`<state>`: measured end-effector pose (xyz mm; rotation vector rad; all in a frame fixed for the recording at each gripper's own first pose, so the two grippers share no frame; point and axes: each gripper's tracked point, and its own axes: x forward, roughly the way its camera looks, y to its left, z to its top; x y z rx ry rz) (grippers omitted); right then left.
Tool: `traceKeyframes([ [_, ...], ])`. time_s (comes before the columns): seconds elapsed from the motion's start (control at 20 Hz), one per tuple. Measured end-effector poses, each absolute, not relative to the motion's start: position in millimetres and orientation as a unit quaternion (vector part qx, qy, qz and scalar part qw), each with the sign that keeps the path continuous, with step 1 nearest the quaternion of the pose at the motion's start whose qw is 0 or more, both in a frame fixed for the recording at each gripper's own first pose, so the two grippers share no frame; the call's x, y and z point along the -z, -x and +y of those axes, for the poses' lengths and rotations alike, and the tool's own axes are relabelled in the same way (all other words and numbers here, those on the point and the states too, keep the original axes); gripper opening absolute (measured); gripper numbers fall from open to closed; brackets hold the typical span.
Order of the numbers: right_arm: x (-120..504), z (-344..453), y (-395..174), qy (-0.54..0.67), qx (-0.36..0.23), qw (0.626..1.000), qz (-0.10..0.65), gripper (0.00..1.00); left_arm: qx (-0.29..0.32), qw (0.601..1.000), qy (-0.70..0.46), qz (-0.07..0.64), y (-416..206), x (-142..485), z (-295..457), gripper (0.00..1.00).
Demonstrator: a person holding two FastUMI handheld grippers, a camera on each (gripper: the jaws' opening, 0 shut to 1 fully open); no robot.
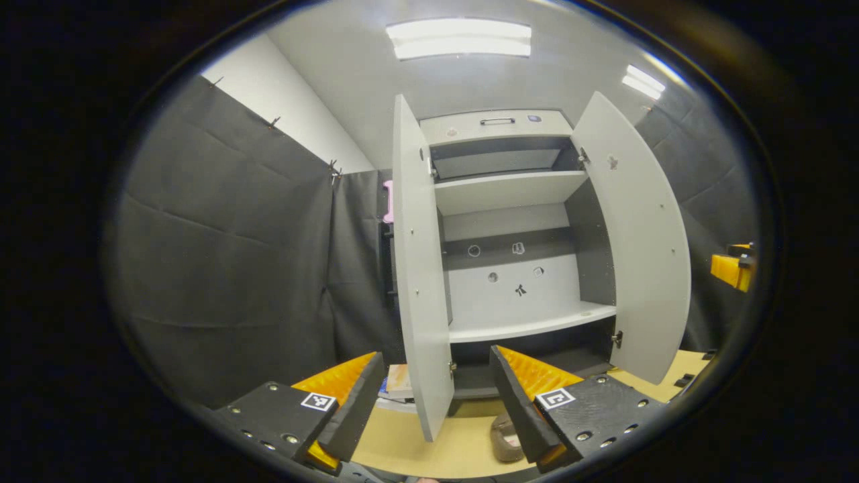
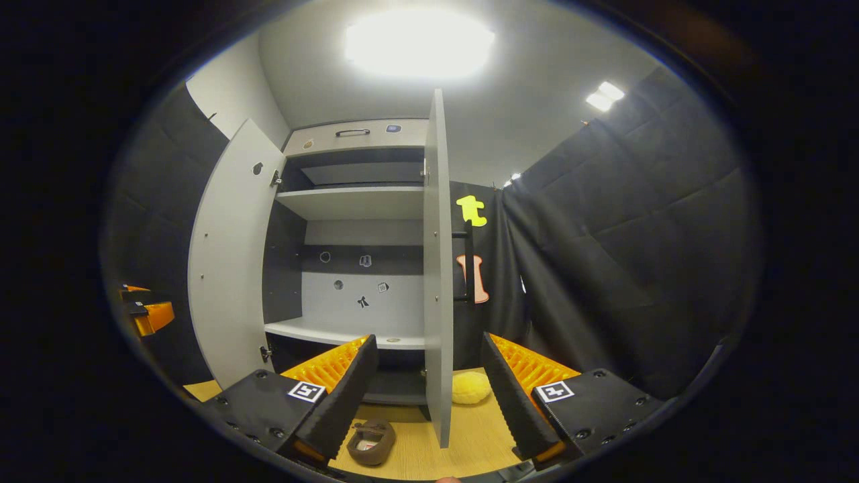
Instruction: Grab one shoe with the right hand and put it into the shoe cabinet, grab the other shoe with the left hand and put it into the shoe cabinet; then close the right door with the right hand and the left door with the left hand.
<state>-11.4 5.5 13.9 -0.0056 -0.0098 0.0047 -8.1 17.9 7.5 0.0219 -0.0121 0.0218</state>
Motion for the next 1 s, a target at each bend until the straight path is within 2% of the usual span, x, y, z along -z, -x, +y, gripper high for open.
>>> traceKeyframes([
  [0.35, -8, 28, -1, 0.011, -0.033, 0.999, 0.014, 0.98, -0.022, 1.0, -0.009, -0.011, 11, -10, 24, 0.92],
  [0.55, 16, 52, -23, 0.017, -0.059, 0.997, 0.051, 0.98, -0.033, 0.999, -0.007, -0.013, 12, -9, 28, 0.92],
  [0.6, 26, 59, -27, 0.02, -0.065, 0.996, 0.063, 0.96, -0.038, 0.999, -0.008, -0.012, 12, -10, 30, 0.85],
  [0.75, 56, 79, -46, 0.026, -0.089, 0.991, 0.091, 0.98, -0.05, 0.999, -0.013, -0.007, 11, -6, 39, 0.84],
  [0.8, 64, 85, -50, 0.027, -0.099, 0.99, 0.099, 0.98, -0.055, 0.998, -0.015, -0.006, 10, -5, 43, 0.92],
  [1.0, 105, 114, -74, 0.036, -0.131, 0.981, 0.137, 0.98, -0.083, 0.996, -0.013, 0.006, 1, 4, 57, 0.92],
])
